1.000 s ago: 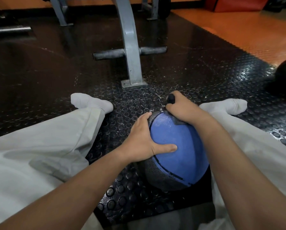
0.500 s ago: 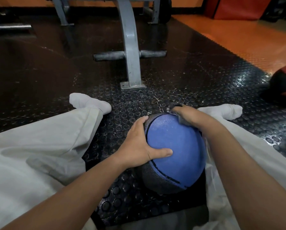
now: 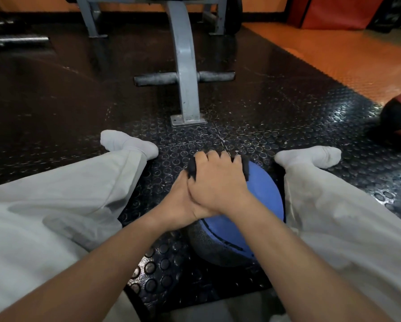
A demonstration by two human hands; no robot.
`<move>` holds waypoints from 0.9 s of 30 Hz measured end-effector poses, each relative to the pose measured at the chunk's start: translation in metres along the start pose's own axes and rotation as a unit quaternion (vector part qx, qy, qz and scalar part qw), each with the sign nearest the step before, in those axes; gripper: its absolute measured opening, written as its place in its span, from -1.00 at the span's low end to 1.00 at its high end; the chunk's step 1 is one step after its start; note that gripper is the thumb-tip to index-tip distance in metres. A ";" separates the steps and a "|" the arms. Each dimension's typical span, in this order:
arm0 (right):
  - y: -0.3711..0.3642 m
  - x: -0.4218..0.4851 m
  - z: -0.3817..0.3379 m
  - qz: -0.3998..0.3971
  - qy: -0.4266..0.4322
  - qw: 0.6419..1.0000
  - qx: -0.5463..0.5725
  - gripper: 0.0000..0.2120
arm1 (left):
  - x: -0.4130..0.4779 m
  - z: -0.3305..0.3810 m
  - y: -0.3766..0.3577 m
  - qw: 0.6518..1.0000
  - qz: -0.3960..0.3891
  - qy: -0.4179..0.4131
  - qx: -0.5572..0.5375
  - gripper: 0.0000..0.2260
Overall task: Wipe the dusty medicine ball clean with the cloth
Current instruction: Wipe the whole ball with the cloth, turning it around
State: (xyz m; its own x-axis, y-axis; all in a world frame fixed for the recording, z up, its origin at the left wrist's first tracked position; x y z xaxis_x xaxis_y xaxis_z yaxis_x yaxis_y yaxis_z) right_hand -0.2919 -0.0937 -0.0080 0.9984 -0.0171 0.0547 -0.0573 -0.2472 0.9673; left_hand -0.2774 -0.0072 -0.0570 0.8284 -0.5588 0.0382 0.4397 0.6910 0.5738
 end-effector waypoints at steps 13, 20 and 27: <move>0.000 0.001 0.146 -0.028 -0.302 0.764 0.569 -0.64 | 0.008 0.017 -0.012 0.994 -0.039 0.060 0.079 0.04; -0.062 -0.037 0.173 -0.026 -0.391 0.596 0.701 -0.64 | 0.012 -0.005 0.006 0.994 -0.014 0.100 -0.030 -0.43; -0.072 -0.030 0.142 -0.025 -0.404 0.602 0.688 -0.54 | -0.025 -0.058 0.002 0.886 0.039 0.327 -0.325 -0.61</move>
State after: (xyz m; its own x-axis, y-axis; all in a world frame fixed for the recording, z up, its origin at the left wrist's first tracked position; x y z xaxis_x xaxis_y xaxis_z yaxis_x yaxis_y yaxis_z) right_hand -0.3177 -0.2133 -0.1142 0.7026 -0.3044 -0.6431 -0.5311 -0.8259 -0.1892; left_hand -0.2771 0.0347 -0.1041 0.7951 -0.2591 -0.5484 0.3028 0.9530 -0.0112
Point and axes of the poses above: each hand's wrist, its own x-axis towards the middle knuckle, its own y-axis out of the back of the hand, z = x × y, the point moved 3 cm from there along x, towards the middle knuckle, and after that the axes turned 12 degrees about x, right-handed, at the moved point
